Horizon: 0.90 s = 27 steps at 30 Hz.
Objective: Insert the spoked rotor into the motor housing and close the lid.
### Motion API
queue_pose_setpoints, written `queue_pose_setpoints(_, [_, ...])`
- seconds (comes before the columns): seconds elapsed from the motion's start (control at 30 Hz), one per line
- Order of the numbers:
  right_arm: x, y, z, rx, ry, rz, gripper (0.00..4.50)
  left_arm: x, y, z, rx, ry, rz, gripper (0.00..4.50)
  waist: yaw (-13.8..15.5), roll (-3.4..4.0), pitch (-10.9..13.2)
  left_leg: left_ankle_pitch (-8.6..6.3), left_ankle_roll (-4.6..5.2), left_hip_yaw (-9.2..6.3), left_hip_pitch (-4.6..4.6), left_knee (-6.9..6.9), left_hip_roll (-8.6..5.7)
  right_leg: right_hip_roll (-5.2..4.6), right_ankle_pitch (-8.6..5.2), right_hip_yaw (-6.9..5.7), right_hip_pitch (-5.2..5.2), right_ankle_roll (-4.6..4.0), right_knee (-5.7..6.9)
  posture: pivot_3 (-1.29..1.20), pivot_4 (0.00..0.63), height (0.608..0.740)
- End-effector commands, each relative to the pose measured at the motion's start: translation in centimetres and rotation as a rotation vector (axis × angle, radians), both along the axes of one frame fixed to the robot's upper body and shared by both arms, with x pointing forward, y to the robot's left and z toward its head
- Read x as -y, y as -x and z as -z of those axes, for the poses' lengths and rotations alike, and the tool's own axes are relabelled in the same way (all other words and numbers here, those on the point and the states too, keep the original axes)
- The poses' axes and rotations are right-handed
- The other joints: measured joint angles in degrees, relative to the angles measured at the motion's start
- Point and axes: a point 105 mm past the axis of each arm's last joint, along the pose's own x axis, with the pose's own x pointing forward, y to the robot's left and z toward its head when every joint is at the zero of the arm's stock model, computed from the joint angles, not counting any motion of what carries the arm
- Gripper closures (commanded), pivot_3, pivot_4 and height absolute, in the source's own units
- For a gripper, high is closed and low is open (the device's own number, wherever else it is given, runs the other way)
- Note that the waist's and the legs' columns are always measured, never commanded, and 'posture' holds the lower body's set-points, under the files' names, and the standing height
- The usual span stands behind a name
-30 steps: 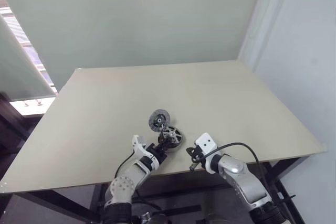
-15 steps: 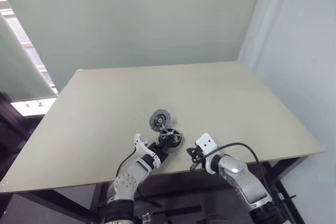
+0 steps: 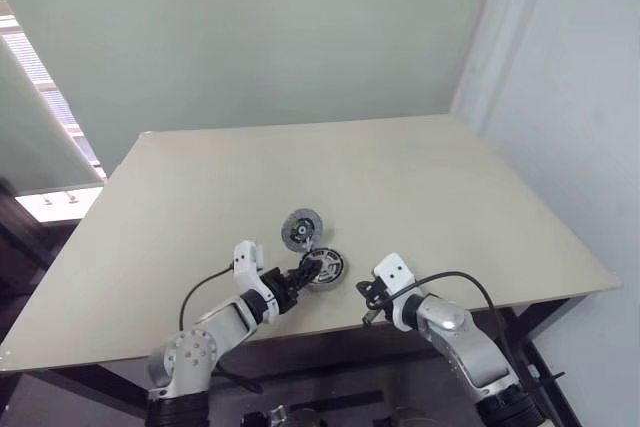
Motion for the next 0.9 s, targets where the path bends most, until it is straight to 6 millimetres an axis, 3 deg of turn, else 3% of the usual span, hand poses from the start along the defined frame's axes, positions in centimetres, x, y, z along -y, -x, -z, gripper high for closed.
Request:
queue_pose_setpoints(0.03, [-0.3, -0.5, -1.5, 0.05, -0.036, -0.006, 4.5, -0.4, 0.9, -2.2, 0.073, -0.049, 0.06, 1.18, -0.01, 0.01, 0.01, 0.0, 0.0, 0.0, 0.02, 0.0, 0.0, 0.0, 0.0, 0.0, 0.0, 0.0, 0.0, 0.0, 0.0, 0.74])
queue_pose_setpoints(0.13, [-0.4, -0.8, -1.8, 0.063, -0.051, -0.005, 4.5, -2.1, 1.3, -3.0, 0.167, -0.162, 0.057, 1.18, -0.06, 0.03, 0.02, 0.0, -0.01, 0.07, 0.03, -0.02, 0.04, 0.02, -0.02, 0.07, -0.03, -0.05, 0.01, 0.0, 0.0, 0.74])
queue_pose_setpoints(0.27, [-1.7, -1.5, -3.6, 0.086, -0.16, 0.0, 4.5, -4.8, 1.2, -2.0, 0.256, -0.333, -0.014, 1.18, -0.03, 0.06, 0.02, -0.01, -0.02, 0.11, 0.05, -0.05, 0.03, 0.02, -0.07, 0.14, -0.06, -0.14, 0.0, 0.0, 0.0, 0.74])
queue_pose_setpoints(0.4, [-4.3, -2.1, -4.7, 0.118, -0.178, -0.065, 4.5, -6.4, 0.7, -1.6, 0.336, -0.344, -0.14, 1.18, 0.05, 0.08, 0.03, -0.13, -0.23, 0.13, 0.08, -0.07, 0.02, 0.01, -0.07, 0.31, -0.12, -0.14, -0.03, 0.0, 0.0, 0.74])
queue_pose_setpoints(0.57, [-7.0, -4.5, -5.3, 0.132, -0.182, -0.063, 4.5, -7.6, 0.4, -1.0, 0.361, -0.358, -0.25, 1.18, -0.02, 0.04, 0.01, -0.13, -0.22, 0.15, 0.17, -0.06, -0.01, 0.02, -0.07, 0.4, -0.1, -0.12, -0.04, 0.0, 0.0, 0.74])
queue_pose_setpoints(0.7, [-7.6, -6.0, -2.6, 0.059, -0.142, -0.004, 4.5, -7.6, 0.4, -0.9, 0.371, -0.363, -0.271, 1.18, 0.02, 0.02, 0.0, -0.01, -0.02, 0.19, 0.24, -0.07, -0.02, 0.1, 0.01, 0.42, -0.06, -0.04, -0.01, 0.0, 0.0, 0.74])
queue_pose_setpoints(0.8, [-7.2, -5.6, 1.0, -0.011, -0.039, -0.02, 4.5, -7.3, 0.6, -0.9, 0.374, -0.367, -0.264, 1.18, -0.01, 0.02, -0.01, 0.0, -0.01, 0.13, 0.25, -0.12, -0.08, 0.15, 0.03, 0.53, -0.05, -0.01, -0.01, 0.0, 0.0, 0.74])
queue_pose_setpoints(0.9, [-6.9, -5.3, 2.2, -0.03, -0.014, -0.034, 4.5, -7.2, 0.8, -0.7, 0.37, -0.379, -0.254, 1.18, -0.08, 0.1, -0.05, 0.0, 0.01, 0.19, 0.24, -0.23, -0.08, 0.17, 0.04, 0.69, -0.05, 0.0, 0.0, 0.0, 0.0, 0.74])
